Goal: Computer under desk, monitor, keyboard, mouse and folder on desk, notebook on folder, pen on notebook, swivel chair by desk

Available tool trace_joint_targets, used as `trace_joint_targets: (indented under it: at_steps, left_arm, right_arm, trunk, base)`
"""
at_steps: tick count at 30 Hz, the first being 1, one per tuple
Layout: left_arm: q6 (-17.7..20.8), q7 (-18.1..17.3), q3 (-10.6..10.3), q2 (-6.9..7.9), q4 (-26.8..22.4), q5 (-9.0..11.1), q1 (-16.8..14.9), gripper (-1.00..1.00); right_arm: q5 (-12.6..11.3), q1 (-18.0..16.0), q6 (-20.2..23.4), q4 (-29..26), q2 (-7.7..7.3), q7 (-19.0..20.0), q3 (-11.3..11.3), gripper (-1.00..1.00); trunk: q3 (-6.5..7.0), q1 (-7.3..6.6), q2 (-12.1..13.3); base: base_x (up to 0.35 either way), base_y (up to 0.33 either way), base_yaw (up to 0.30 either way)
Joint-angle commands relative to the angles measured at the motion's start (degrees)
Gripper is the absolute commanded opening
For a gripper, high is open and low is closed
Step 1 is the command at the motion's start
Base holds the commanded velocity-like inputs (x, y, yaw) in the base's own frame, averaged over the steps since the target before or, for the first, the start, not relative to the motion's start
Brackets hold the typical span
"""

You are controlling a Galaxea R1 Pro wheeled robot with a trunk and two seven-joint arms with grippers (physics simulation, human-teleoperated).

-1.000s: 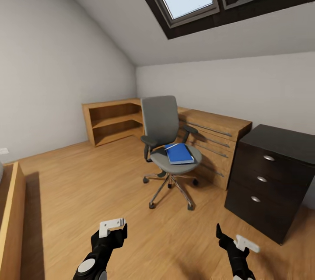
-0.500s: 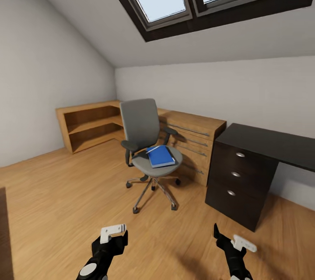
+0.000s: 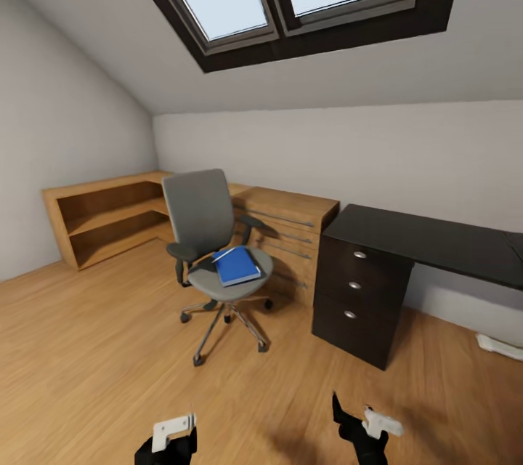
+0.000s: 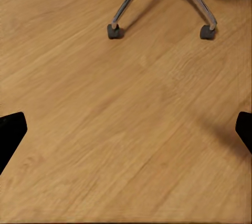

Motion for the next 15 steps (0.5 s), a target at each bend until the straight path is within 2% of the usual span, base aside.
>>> trace_joint_targets:
  at_steps: [1, 5, 7, 15]
  left_arm:
    - [-2.2, 0.4, 0.0, 0.25, 2.7, 0.6, 0.0, 1.0]
    - [-7.0, 0.4, 0.1, 0.47, 8.8, 0.6, 0.0, 1.0]
    - [-9.3, 0.5, 0.1, 0.49, 12.8, 0.5, 0.0, 1.0]
    - [-10.4, 0.5, 0.0, 0.37, 16.1, 0.6, 0.0, 1.0]
  right_arm:
    - [1.4, 0.7, -0.4, 0.1, -0.1, 0.6, -0.2, 1.0]
    - [3.8, 2.5, -0.7, 0.1, -0.36, 0.6, -0.3, 1.0]
    - [4.7, 4.6, -0.8, 0.1, -0.39, 0.7, -0.2, 1.0]
    - [5.1, 5.8, -0.7, 0.2, -0.37, 0.6, -0.3, 1.0]
  trunk:
    - [0.13, -0.23, 0.4]
    - [0.85, -1.11, 2.0]
    - [1.21, -1.55, 2.8]
    - [2.65, -3.31, 6.0]
  base:
    - [0.0, 0.0, -0.244]
    - [0.0, 0.0, -0.15]
    - [0.0, 0.0, -0.044]
    - [0.0, 0.0, -0.007]
